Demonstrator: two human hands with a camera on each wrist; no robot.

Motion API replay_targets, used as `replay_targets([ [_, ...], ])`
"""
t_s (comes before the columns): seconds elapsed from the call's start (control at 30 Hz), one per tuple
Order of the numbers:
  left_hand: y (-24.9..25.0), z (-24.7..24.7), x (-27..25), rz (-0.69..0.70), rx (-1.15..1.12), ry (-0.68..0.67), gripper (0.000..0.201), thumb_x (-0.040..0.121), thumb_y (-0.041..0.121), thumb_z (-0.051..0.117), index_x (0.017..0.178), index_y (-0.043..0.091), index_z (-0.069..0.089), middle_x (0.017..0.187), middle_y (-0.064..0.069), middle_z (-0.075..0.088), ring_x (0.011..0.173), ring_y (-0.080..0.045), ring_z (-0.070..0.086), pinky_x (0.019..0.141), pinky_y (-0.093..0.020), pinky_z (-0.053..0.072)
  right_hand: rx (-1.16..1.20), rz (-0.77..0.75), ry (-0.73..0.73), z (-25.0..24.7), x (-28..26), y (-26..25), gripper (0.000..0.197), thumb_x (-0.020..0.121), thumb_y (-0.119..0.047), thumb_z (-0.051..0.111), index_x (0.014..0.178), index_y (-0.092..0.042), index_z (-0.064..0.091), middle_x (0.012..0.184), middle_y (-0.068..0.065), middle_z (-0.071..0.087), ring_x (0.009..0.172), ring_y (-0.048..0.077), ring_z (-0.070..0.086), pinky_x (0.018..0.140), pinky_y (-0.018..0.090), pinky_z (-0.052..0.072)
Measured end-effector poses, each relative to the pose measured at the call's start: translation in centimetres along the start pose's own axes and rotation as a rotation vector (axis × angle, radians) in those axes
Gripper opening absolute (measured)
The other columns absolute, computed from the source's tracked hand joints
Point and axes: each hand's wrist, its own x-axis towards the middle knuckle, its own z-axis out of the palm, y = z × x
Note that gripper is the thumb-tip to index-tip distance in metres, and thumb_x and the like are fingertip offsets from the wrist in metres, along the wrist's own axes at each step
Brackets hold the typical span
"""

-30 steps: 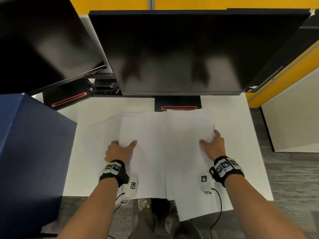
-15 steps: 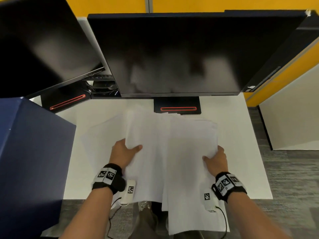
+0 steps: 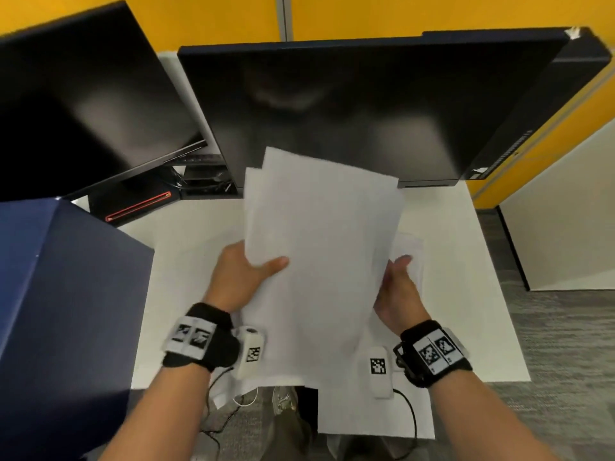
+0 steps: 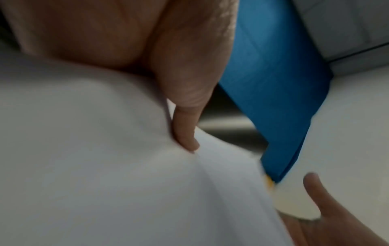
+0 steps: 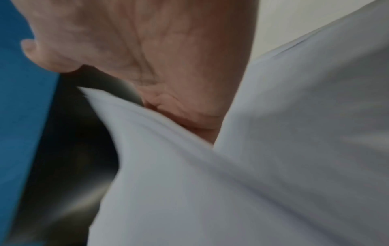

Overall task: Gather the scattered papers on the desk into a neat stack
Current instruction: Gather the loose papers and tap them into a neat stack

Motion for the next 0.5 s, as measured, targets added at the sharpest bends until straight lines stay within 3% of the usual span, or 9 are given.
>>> replay_targets([
  [0.03,-1.1,1.6,0.1,-0.035,-0.015,-0.008,0.035,0.072,0.030,0.090,0.102,0.022,0.073,0.087,0.015,0.074,0.073,0.015,0.067,0.065,-0.006,0.052,0.108,0.053,-0.004,-0.4,-0.4,-0.2,0.074,0.082,-0.062,0.054,0.140,-0.017,0.049,0.137,0.006,0.060,0.132,0.021,0.050,0.113,0.038,0.035],
  [0.07,-2.2,3.2,0.2,-0.080,-0.027,-0.014,0.043,0.070,0.033,0.091,0.106,0.019,0.072,0.094,0.010,0.075,0.077,0.009,0.068,0.070,-0.011,0.055,0.075,0.093,0.026,-0.8,-0.6,-0.2,0.075,0.083,-0.065,0.052,0.142,-0.018,0.049,0.138,0.004,0.059,0.131,0.020,0.052,0.112,0.039,0.037],
  [0.1,-3.2,4.7,0.1,-0.124,-0.032,-0.025,0.049,0.069,0.036,0.091,0.110,0.018,0.070,0.100,0.006,0.074,0.083,0.000,0.070,0.075,-0.018,0.056,0.032,0.137,0.028,-1.1,-0.8,0.1,0.064,0.088,-0.058,0.055,0.139,-0.019,0.052,0.133,0.002,0.064,0.124,0.017,0.058,0.107,0.037,0.044],
  [0.17,-4.9,7.3,0.0,-0.194,-0.032,-0.039,0.057,0.071,0.041,0.089,0.118,0.018,0.065,0.110,0.005,0.070,0.093,-0.011,0.067,0.080,-0.024,0.052,-0.378,0.081,0.148,-2.2,-0.7,1.5,0.040,0.090,-0.034,0.066,0.127,-0.019,0.059,0.116,-0.004,0.071,0.108,0.014,0.067,0.091,0.029,0.053],
  [0.27,-7.1,9.2,0.2,-0.277,0.051,-0.033,0.060,0.080,0.047,0.079,0.128,0.019,0.057,0.105,0.005,0.068,0.093,-0.013,0.062,0.081,-0.022,0.045,-0.607,0.126,0.325,-4.4,-0.3,3.8,0.029,0.089,-0.021,0.067,0.116,-0.015,0.057,0.109,0.003,0.068,0.101,0.024,0.065,0.079,0.027,0.049],
  [0.33,-8.5,9.5,0.3,-0.323,0.176,-0.083,0.059,0.084,0.049,0.073,0.131,0.018,0.056,0.094,0.009,0.067,0.093,-0.013,0.062,0.084,-0.023,0.044,-0.750,0.221,0.478,-6.1,-0.5,4.7,0.044,0.087,-0.025,0.069,0.126,-0.012,0.052,0.118,0.012,0.062,0.110,0.032,0.058,0.084,0.032,0.046],
  [0.4,-9.4,9.9,0.1,-0.320,0.323,-0.166,0.057,0.085,0.053,0.069,0.129,0.018,0.057,0.097,0.007,0.069,0.099,-0.017,0.065,0.088,-0.025,0.046,-0.876,0.416,0.642,-7.5,-0.9,5.7,0.072,0.083,-0.033,0.071,0.141,-0.005,0.039,0.136,0.022,0.044,0.125,0.041,0.043,0.100,0.044,0.040],
  [0.43,-9.7,10.3,-0.2,-0.302,0.365,-0.192,0.053,0.086,0.052,0.068,0.126,0.018,0.059,0.100,0.005,0.070,0.101,-0.019,0.066,0.090,-0.027,0.048,-0.864,0.516,0.684,-7.5,-1.2,6.0,0.082,0.081,-0.038,0.072,0.145,-0.003,0.033,0.141,0.025,0.036,0.128,0.043,0.039,0.103,0.048,0.038],
  [0.5,-10.0,11.7,-0.6,-0.252,0.398,-0.231,0.044,0.088,0.045,0.068,0.122,0.018,0.063,0.102,0.003,0.071,0.099,-0.018,0.066,0.092,-0.028,0.050,-0.804,0.617,0.637,-6.7,-1.3,6.8,0.091,0.080,-0.044,0.071,0.147,-0.003,0.026,0.142,0.024,0.031,0.127,0.044,0.040,0.103,0.049,0.040],
])
